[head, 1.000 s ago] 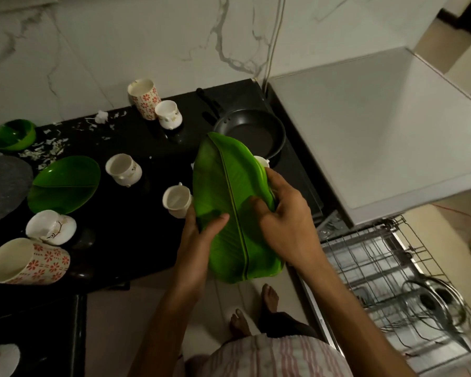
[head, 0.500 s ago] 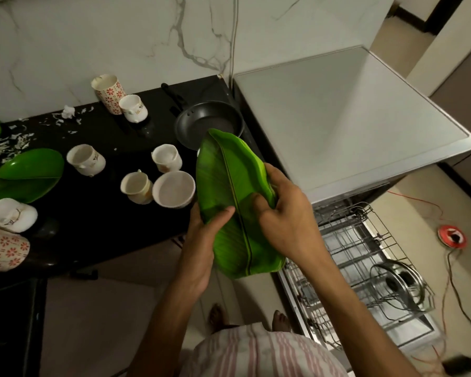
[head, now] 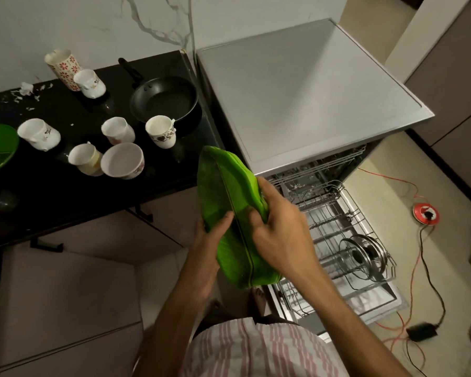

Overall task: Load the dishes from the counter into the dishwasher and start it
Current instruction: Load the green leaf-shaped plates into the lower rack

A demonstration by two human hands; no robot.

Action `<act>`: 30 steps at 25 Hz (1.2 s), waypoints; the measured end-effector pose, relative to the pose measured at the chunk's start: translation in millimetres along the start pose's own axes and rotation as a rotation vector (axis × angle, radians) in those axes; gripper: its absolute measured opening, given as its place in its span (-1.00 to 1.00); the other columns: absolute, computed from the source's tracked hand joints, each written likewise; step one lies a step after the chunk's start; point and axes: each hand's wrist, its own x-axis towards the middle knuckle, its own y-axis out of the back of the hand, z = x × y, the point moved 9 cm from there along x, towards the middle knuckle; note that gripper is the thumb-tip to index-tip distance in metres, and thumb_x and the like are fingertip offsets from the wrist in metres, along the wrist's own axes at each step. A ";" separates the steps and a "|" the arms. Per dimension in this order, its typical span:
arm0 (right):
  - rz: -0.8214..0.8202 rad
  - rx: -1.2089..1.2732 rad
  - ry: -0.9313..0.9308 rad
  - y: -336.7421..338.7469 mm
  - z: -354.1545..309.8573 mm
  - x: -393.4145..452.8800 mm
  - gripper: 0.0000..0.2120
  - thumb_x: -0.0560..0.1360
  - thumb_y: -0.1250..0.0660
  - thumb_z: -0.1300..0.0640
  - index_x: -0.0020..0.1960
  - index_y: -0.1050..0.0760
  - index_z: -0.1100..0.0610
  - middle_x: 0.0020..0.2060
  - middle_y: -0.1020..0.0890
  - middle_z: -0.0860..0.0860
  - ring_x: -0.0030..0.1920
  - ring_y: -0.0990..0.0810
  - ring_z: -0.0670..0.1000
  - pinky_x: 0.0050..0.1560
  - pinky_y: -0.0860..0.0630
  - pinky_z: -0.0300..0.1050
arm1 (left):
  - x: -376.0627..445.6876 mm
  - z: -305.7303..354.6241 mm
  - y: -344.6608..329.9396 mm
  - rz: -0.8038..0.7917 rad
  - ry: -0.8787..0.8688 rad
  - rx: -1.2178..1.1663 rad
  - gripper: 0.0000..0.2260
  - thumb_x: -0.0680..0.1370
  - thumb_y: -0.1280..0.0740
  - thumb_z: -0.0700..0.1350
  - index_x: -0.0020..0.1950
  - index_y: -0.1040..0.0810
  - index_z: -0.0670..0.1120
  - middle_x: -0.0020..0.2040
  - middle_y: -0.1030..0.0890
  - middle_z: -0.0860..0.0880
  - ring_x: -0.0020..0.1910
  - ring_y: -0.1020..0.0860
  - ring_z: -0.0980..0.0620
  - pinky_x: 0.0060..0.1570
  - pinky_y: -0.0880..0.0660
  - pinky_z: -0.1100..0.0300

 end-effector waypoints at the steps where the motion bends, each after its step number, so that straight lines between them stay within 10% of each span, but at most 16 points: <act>1: 0.001 -0.011 -0.011 1.0 6.9 -7.8 -0.45 0.55 -0.24 0.19 0.50 -0.23 0.00 -0.16 -0.67 0.04 -0.24 -0.64 0.07 -0.12 -0.61 0.13 | -2.6 -10.2 -2.4 -0.004 0.023 0.008 -0.39 0.44 -0.47 0.07 0.43 -0.40 -0.03 0.28 -0.58 -0.12 0.22 -0.59 -0.13 0.18 -0.51 -0.15; 10: 0.010 -0.084 -0.124 9.3 48.8 -62.3 -0.45 0.55 -0.25 0.17 0.50 -0.23 -0.05 -0.21 -0.66 0.00 -0.28 -0.63 0.02 -0.16 -0.62 0.09 | -37.9 -57.2 -24.9 -0.070 0.152 0.065 -0.66 0.58 -0.28 0.02 0.33 -0.53 -0.04 0.14 -0.67 -0.04 0.08 -0.65 0.03 -0.13 -0.60 0.17; 20: 0.015 -0.192 -0.113 44.3 82.7 -107.8 -0.44 0.52 -0.25 0.18 0.50 -0.26 0.01 -0.39 -0.55 -0.03 -0.47 -0.45 -0.12 -0.48 -0.33 -0.41 | -58.6 -123.5 -61.2 -0.056 0.255 0.092 -0.49 0.44 -0.36 0.17 0.37 -0.46 0.07 0.16 -0.66 0.00 0.10 -0.64 -0.03 -0.14 -0.56 0.02; 30: -0.153 -0.016 -0.119 83.7 194.9 -116.1 -0.50 0.57 -0.18 -0.17 0.48 -0.20 -0.15 -0.12 -0.67 0.00 -0.36 -0.62 -0.04 -0.27 -0.58 0.03 | -29.1 -213.6 -137.7 0.115 0.251 -0.023 -0.47 0.45 -0.36 0.17 0.32 -0.54 -0.09 0.13 -0.66 -0.17 0.03 -0.67 -0.11 -0.20 -0.59 0.11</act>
